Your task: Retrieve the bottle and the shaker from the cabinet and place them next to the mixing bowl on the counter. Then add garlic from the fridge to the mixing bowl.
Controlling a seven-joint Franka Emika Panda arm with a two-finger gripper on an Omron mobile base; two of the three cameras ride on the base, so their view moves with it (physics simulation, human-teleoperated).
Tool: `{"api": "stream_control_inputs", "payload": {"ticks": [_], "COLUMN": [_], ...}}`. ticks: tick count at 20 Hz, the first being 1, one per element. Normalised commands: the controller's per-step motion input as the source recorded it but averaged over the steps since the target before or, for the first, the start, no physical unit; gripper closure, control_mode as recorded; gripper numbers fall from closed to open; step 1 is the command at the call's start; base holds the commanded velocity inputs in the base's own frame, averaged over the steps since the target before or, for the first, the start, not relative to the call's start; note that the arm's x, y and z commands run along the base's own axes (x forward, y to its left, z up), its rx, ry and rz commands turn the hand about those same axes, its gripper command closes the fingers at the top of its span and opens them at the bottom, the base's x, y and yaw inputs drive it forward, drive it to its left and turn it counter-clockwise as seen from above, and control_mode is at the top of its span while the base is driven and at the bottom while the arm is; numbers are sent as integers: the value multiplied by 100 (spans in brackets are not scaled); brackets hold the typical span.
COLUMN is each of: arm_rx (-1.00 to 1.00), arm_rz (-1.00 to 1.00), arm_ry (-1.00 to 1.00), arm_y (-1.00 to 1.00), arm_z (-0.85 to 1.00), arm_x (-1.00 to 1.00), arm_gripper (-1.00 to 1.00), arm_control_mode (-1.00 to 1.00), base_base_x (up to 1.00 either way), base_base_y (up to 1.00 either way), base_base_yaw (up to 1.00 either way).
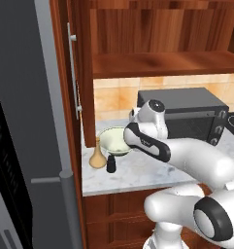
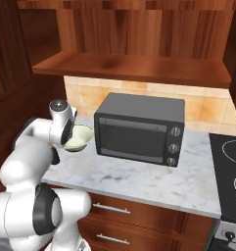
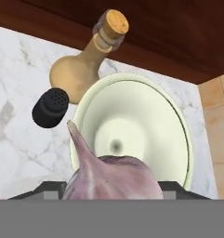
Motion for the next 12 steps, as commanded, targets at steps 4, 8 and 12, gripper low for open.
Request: {"api": "stream_control_inputs", "payload": {"ticks": [4,8,12], "arm_rx": [-6,-8,-9], "arm_rz": [4,4,3], "arm_ry": [0,0,0], "arm_y": [1,6,12], "arm_z": [-13,-12,-11], "arm_x": [27,22,13], "arm_gripper": [100,100,100], "arm_control_mode": [-100,-100,-100], "base_base_x": [0,0,0], "base_base_y": [0,0,0], "base_base_yaw": [0,0,0]}}
